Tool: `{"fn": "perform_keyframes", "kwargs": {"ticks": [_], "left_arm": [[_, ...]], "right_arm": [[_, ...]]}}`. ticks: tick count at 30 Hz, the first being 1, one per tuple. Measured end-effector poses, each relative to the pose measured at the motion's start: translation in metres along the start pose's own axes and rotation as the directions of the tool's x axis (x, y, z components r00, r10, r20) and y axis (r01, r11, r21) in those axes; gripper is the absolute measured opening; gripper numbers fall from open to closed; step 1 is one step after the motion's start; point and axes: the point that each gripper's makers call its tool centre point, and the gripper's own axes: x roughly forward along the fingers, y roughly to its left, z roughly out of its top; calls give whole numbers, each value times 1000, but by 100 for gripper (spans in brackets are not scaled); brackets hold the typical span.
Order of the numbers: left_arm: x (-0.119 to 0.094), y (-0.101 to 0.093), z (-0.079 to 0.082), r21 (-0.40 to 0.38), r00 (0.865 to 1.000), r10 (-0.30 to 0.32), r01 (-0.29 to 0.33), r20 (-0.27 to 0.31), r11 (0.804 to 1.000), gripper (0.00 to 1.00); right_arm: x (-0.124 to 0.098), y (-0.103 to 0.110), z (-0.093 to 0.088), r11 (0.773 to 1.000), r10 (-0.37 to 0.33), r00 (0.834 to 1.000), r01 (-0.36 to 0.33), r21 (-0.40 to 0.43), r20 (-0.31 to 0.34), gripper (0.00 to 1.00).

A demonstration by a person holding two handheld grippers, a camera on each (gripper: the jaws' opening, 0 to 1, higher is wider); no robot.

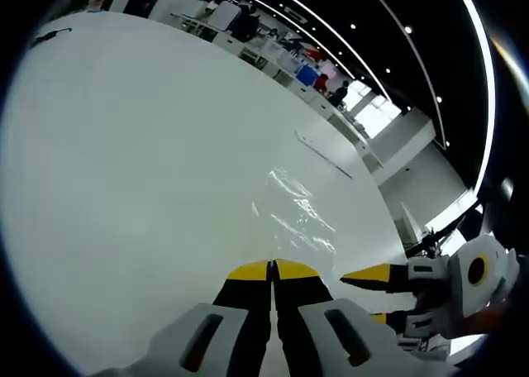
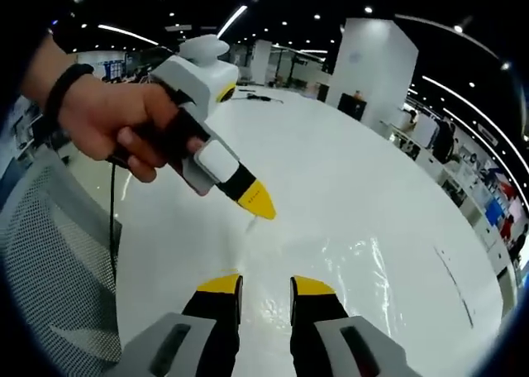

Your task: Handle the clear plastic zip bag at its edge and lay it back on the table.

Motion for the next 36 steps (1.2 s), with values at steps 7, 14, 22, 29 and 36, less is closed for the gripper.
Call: {"fn": "perform_keyframes", "kwargs": {"ticks": [7, 14, 22, 29, 36], "left_arm": [[-2, -1, 1, -12, 1000, 10, -10, 7, 1000, 0], [-1, -6, 0, -36, 1000, 9, -9, 12, 999, 0], [-2, -13, -1, -40, 1000, 11, -10, 13, 999, 0], [-1, -13, 0, -76, 1000, 18, -16, 25, 997, 0], [-2, -14, 4, -114, 999, 26, -20, 47, 993, 0]], "right_arm": [[10, -1, 9, 999, -36, 999, 35, 40, 14, 18], [22, 2, 25, 995, -54, 998, 50, 91, 38, 17], [30, 5, 28, 992, -67, 997, 63, 109, 33, 12], [38, 3, 31, 992, -82, 996, 79, 96, 21, 11], [38, -1, 33, 992, -98, 995, 97, 79, 9, 3]]}}
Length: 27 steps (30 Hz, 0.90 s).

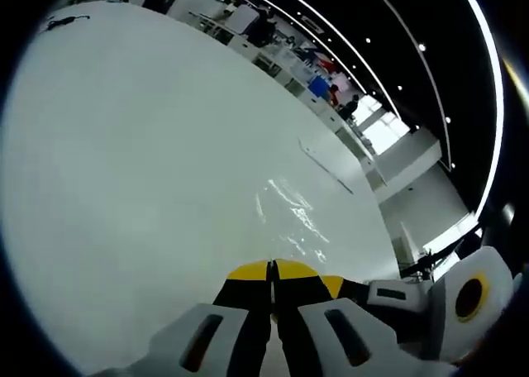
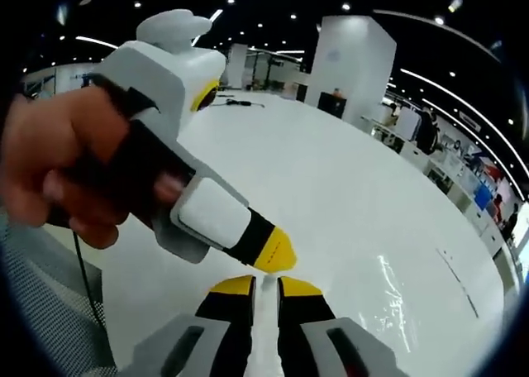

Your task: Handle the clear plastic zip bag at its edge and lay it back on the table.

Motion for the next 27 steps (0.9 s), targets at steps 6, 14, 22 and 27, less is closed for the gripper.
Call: {"fn": "perform_keyframes", "kwargs": {"ticks": [6, 14, 22, 27], "left_arm": [[-2, 4, -1, -38, 1000, 8, -8, 14, 999, 0], [-2, 7, -4, -125, 998, 41, -35, 42, 992, 0], [-6, 8, -2, -155, 997, 45, -36, 58, 987, 0], [-7, 9, -6, -156, 998, 43, -34, 51, 987, 0]], "right_arm": [[1, 3, 3, 999, 14, 1000, -14, -42, 2, 1], [-3, 8, 1, 991, -21, 999, 16, -135, -38, 2], [-1, 6, 2, 993, -31, 999, 27, -114, -36, 2], [0, 8, -1, 990, -8, 999, 1, -144, -51, 1]]}}
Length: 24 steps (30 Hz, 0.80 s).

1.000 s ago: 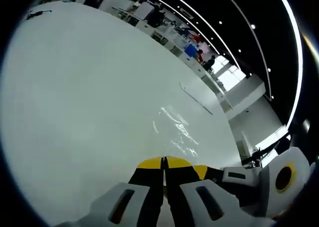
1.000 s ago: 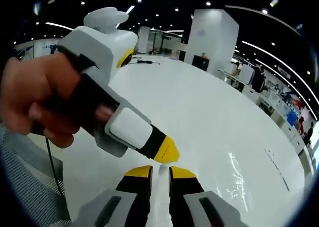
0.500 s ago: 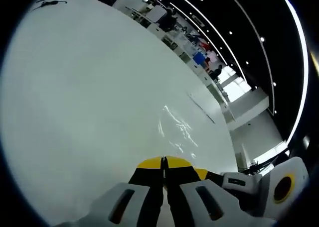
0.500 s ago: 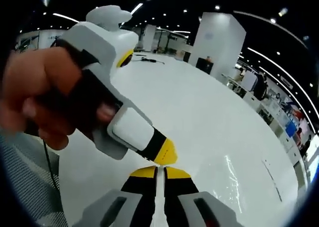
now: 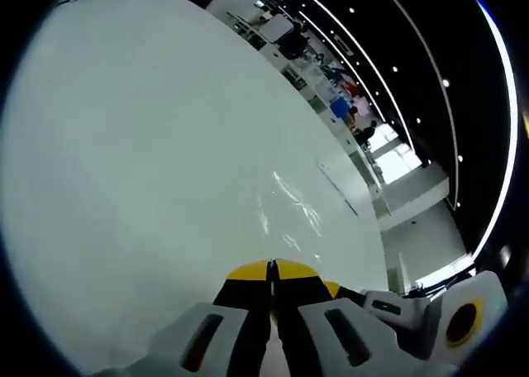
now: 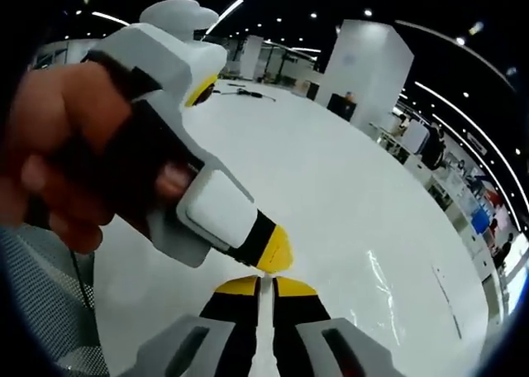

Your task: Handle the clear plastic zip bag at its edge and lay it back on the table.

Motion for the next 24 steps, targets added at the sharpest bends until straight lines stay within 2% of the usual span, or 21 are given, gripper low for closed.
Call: {"fn": "perform_keyframes", "kwargs": {"ticks": [4, 8, 12, 18, 22, 24], "left_arm": [[1, -4, -5, 80, 1000, -21, 23, -23, 997, 0], [2, -5, -7, 125, 999, -31, 35, -37, 991, 0], [1, -2, -10, 205, 998, -22, 33, -56, 978, 0], [-1, 1, -16, 314, 995, -12, 43, -101, 948, 5], [-5, 5, -17, 438, 992, 3, 54, -129, 897, 10], [-11, 5, -16, 525, 991, 17, 56, -134, 849, 15]], "right_arm": [[-2, 0, -3, 1000, 0, 1000, 0, -25, -8, 1], [-4, 0, -5, 998, 4, 1000, -5, -57, -16, 0], [-4, 2, -7, 997, 13, 1000, -15, -76, -17, 0], [-5, 6, -13, 994, 29, 999, -32, -105, -27, 0], [-6, 8, -14, 990, 43, 998, -47, -132, -35, 0], [-7, 10, -14, 987, 50, 998, -55, -154, -36, 0]]}}
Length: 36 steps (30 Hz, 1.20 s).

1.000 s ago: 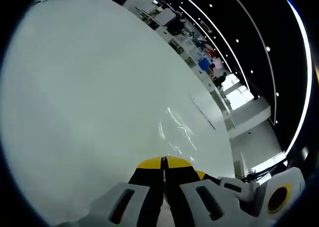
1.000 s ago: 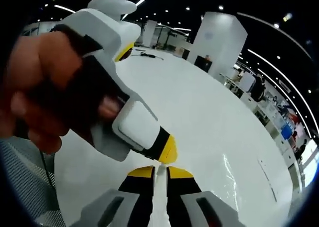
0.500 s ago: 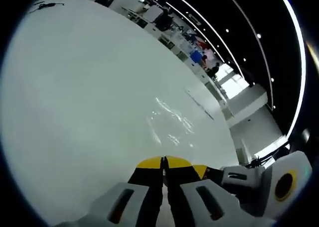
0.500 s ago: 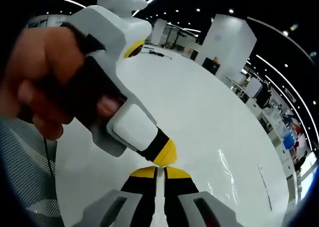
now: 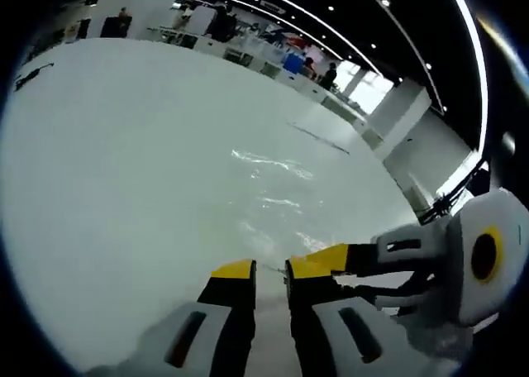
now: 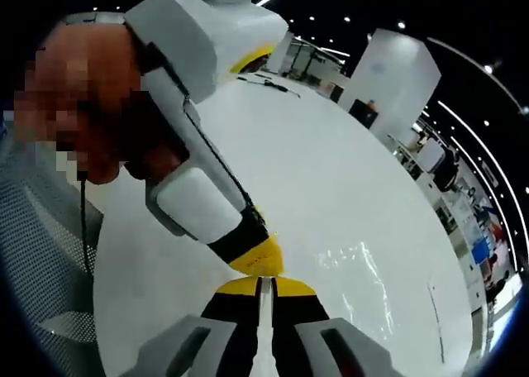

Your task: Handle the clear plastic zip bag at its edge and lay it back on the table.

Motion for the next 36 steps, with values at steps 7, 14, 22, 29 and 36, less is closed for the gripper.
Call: {"fn": "perform_keyframes", "kwargs": {"ticks": [7, 14, 22, 29, 36], "left_arm": [[-9, 6, 1, 350, 998, 28, -8, -53, 937, 17], [-9, 0, 0, 556, 997, 28, 14, -67, 831, 19], [-1, -8, -5, 717, 994, 27, 56, -105, 694, 17], [-1, -22, -14, 827, 991, 54, 75, -126, 557, 12], [-2, -25, -19, 854, 988, 56, 99, -147, 510, 6]], "right_arm": [[-2, -2, -1, 999, 10, 1000, -10, -30, -2, 0], [-4, -2, -4, 998, 24, 1000, -24, -60, -9, 0], [-4, 2, -4, 996, 38, 999, -39, -79, -13, 0], [-5, 5, -3, 994, 51, 999, -52, -101, -14, 0], [-5, 6, -6, 992, 55, 998, -56, -110, -16, 0]]}}
